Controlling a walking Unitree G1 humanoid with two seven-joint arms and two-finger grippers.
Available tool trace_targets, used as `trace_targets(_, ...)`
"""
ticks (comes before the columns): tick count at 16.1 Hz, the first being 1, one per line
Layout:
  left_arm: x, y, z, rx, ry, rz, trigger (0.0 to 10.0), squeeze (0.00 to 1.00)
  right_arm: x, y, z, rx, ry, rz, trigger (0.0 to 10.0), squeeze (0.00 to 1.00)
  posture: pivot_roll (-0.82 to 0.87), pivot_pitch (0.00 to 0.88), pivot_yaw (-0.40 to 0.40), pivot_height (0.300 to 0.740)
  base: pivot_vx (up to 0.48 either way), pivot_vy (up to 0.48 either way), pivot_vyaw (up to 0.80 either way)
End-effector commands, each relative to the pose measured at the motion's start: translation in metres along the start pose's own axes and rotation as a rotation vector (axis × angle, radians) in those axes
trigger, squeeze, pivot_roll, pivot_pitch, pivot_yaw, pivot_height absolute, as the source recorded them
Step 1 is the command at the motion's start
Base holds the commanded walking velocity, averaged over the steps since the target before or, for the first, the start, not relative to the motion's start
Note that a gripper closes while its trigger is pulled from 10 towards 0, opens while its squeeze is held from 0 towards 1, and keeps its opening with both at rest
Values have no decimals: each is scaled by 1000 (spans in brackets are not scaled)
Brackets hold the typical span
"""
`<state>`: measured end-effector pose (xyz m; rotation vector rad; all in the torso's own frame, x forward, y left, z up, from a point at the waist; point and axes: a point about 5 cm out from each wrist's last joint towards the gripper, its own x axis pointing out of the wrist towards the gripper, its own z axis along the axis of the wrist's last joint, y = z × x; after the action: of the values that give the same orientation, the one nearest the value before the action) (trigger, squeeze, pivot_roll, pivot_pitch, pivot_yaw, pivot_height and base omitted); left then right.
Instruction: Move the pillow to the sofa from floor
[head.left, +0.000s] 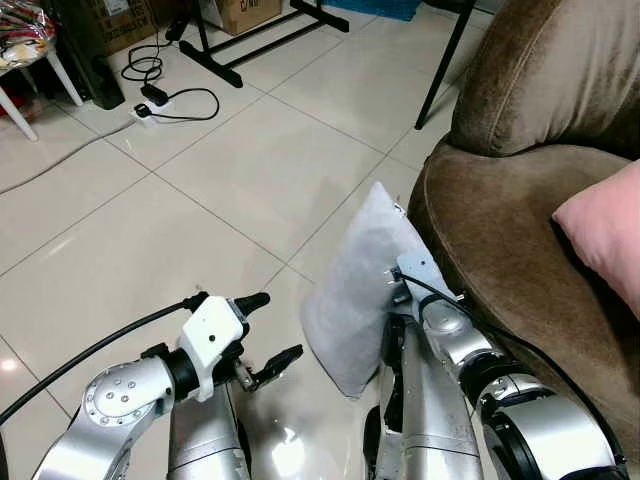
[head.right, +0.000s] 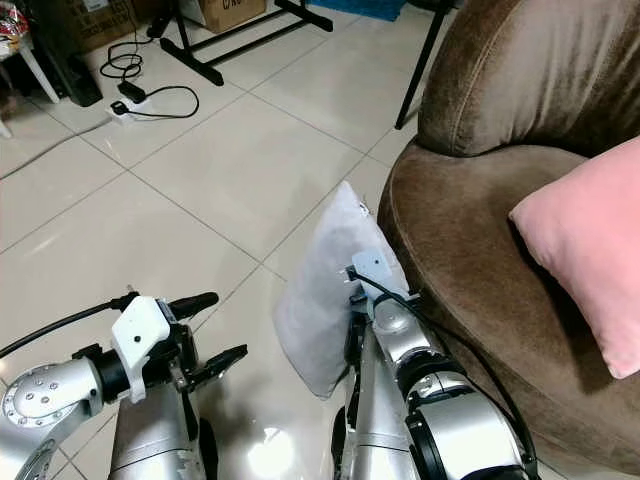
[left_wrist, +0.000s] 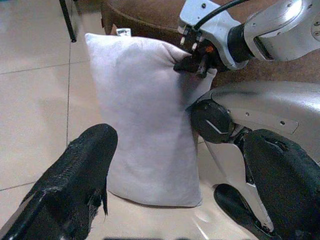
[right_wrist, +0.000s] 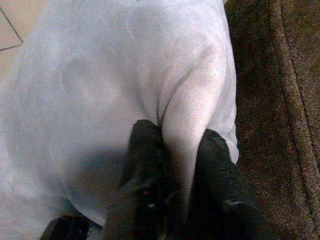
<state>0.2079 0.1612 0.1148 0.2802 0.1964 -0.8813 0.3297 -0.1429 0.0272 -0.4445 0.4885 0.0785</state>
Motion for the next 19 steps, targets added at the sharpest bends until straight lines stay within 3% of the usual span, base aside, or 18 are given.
trace_targets(1,2,-2,-6,-17,27,-11,10000,0,-2,5,-13,1,50,25,0,0,127,131,-31,450,0,0,0)
trace_targets(4,4,1,-6,-6,27,10,10000,0,-2,7,-12,12,40,35,0,0,130,116,-37,450,0,0,0)
trace_targets(8,7,7,-10,6,20,133,10000,0,-3,11,-2,164,-42,109,0,0,126,61,-64,450,0,0,0)
trace_targets(11,3,14,-8,-2,-49,342,10000,0,-11,23,27,380,-268,314,0,0,113,29,-72,450,0,0,0)
trace_targets(13,0,14,-6,-1,-76,395,10000,0,-22,21,38,431,-376,356,0,0,98,13,-66,450,0,0,0)
trace_targets(14,-2,17,-4,15,-91,440,10000,0,-34,16,49,461,-462,359,1294,0,90,4,-64,450,0,0,0)
trace_targets(15,-1,19,-3,16,-101,472,10000,0,-42,15,54,450,-508,371,10000,0,80,0,-58,450,0,0,0)
trace_targets(19,11,29,1,26,-131,627,10000,0,-70,-3,58,425,-565,288,10000,0,56,0,-53,470,0,0,0)
